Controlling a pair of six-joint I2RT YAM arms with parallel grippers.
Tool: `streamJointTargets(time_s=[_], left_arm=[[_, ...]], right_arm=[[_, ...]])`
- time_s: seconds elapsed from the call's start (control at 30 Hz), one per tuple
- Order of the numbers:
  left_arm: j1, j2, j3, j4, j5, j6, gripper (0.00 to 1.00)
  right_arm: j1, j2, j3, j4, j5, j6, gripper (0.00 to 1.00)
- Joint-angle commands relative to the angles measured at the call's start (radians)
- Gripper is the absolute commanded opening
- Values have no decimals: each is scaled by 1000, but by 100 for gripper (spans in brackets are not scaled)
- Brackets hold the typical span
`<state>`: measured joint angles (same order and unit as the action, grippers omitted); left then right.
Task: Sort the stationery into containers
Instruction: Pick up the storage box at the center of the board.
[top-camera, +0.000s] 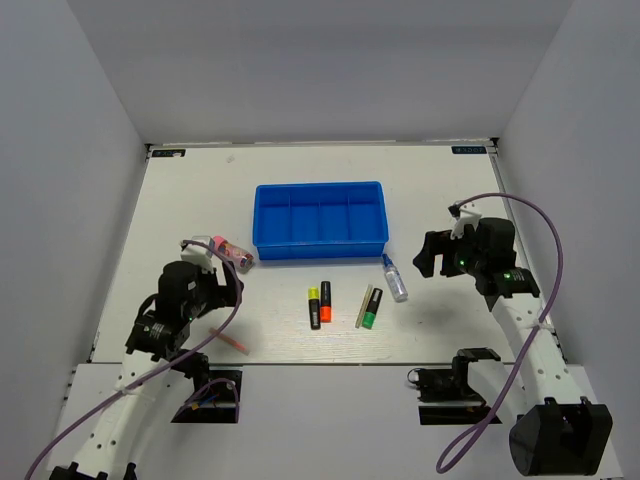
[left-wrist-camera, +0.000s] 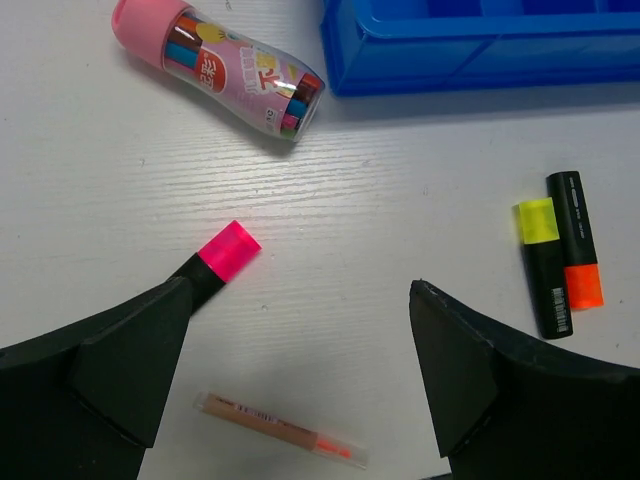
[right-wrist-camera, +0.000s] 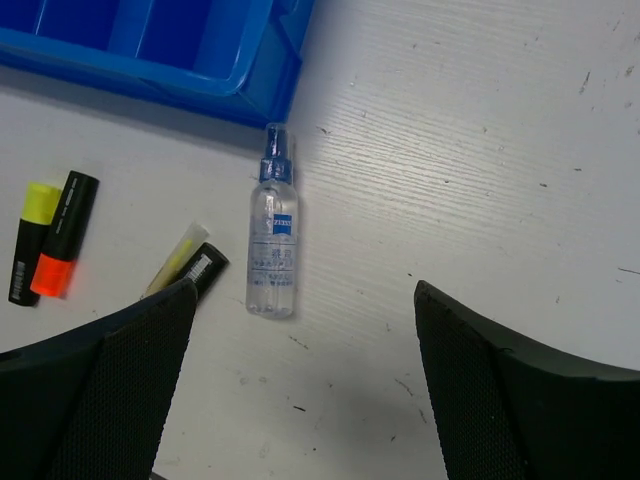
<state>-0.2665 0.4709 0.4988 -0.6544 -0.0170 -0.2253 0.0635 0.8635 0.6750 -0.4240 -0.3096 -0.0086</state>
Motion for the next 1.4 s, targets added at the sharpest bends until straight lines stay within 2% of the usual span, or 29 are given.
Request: streamJointTargets(time_s=[0.0, 0.2, 0.27, 0.33, 0.37, 0.4, 0.43, 0.47, 0.5, 0.57, 0.6, 0.63, 0.67, 0.7, 0.73, 0.77, 0.83, 0.87, 0.9, 1.0, 1.03, 1.07, 1.13, 1.17, 1.27, 1.37], left_arm=[[7, 12, 3, 13, 14, 3, 100], [6, 34, 1, 21, 15, -9, 99], [7, 41, 1, 19, 15, -16, 93], [6, 58, 7, 21, 15, -38, 79], [6, 64, 9, 22, 15, -43, 67], [6, 83, 14, 25, 15, -54, 28], [6, 93, 24, 25, 15, -96, 8], [6, 122, 43, 24, 3, -111, 0], [7, 156, 53, 16, -7, -127, 0], [7, 239, 89, 27, -32, -203, 0], [6, 264, 101, 27, -43, -247, 0], [6, 290, 115, 18, -64, -279, 5], [4, 376, 180, -10, -105, -296, 19], [6, 405, 205, -14, -124, -343, 64], [7, 428, 246, -30, -168, -388, 79], [7, 493, 282, -31, -226, -432, 89], [9, 526, 320, -30, -315, -485, 100], [10, 570, 345, -40, -345, -578, 100], [15, 590, 375, -51, -372, -610, 100], [58, 698, 449, -88, -396, -715, 87], [73, 771, 461, -106, -368, -750, 78], [113, 796, 496, -111, -329, -781, 74], [136, 874, 511, -114, -279, -828, 69], [160, 890, 514, -108, -264, -850, 68], [179, 942, 511, -65, -241, -890, 68], [194, 1018, 546, -57, -221, -896, 77]], right_arm=[[-4, -9, 31, -15, -28, -47, 90], [-4, -9, 34, -81, -39, -186, 90], [-4, 17, 55, -113, 7, -221, 90], [-2, 52, 61, -139, 67, -232, 90], [-2, 61, 64, -156, 82, -263, 90], [1, 68, 73, -185, 98, -280, 90], [-2, 89, 81, -196, 110, -284, 90], [-2, 92, 81, -211, 106, -290, 90], [-1, 94, 84, -223, 45, -330, 90], [-1, 86, 83, -211, 32, -370, 89], [1, 77, 74, -207, 8, -357, 1], [5, 74, 72, -200, 23, -338, 0], [6, 62, 71, -191, 20, -323, 0], [4, 49, 63, -173, 17, -306, 0], [7, 46, 61, -165, 15, -301, 46], [9, 23, 63, -168, -11, -298, 90], [9, 8, 55, -170, -38, -304, 90], [13, -6, 52, -168, -51, -307, 90], [12, -12, 51, -165, -54, -307, 90], [12, -26, 44, -154, -71, -289, 56], [15, -27, 44, -156, -65, -280, 47], [15, -21, 47, -156, -62, -278, 41], [12, -20, 47, -156, -53, -274, 41], [15, -18, 47, -156, -48, -274, 45], [16, -17, 44, -156, -34, -278, 47], [18, -17, 44, -160, -26, -284, 47]])
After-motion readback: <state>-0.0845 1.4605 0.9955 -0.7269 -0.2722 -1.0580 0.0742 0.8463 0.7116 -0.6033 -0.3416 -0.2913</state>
